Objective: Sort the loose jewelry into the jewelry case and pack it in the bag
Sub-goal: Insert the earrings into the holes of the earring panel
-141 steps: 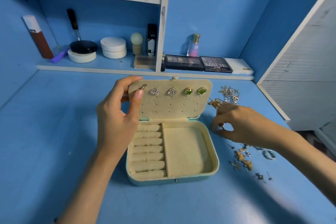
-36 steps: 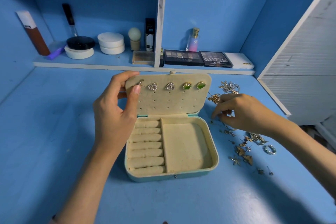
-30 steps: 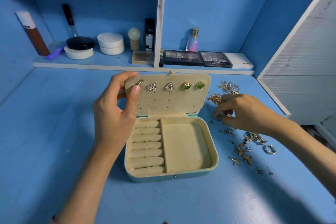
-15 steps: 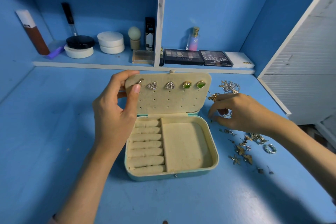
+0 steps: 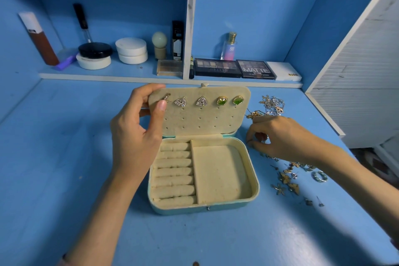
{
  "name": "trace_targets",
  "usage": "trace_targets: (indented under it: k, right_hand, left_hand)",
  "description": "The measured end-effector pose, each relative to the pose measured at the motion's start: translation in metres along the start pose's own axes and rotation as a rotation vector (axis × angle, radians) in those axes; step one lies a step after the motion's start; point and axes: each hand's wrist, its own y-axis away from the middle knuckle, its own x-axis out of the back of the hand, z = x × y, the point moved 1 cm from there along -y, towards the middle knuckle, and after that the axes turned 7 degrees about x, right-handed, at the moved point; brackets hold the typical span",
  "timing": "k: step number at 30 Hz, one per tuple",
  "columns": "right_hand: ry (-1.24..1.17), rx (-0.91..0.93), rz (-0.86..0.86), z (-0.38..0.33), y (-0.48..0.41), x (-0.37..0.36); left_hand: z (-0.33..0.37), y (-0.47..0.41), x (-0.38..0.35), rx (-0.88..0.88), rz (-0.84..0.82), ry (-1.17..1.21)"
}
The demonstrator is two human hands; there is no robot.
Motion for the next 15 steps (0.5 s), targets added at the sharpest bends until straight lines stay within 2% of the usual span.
trace_targets:
  k: [6, 15]
  right_hand:
    - [-0.073, -0.025, 0.034, 0.004, 0.006, 0.001]
    - [-0.101, -0.001, -0.014, 0.002, 0.015, 0.002]
  left_hand:
    - [0.000, 0.000, 0.000, -0.007, 0.000, -0.005]
    - [-0.001, 0.000, 0.000, -0.010, -0.005, -0.007]
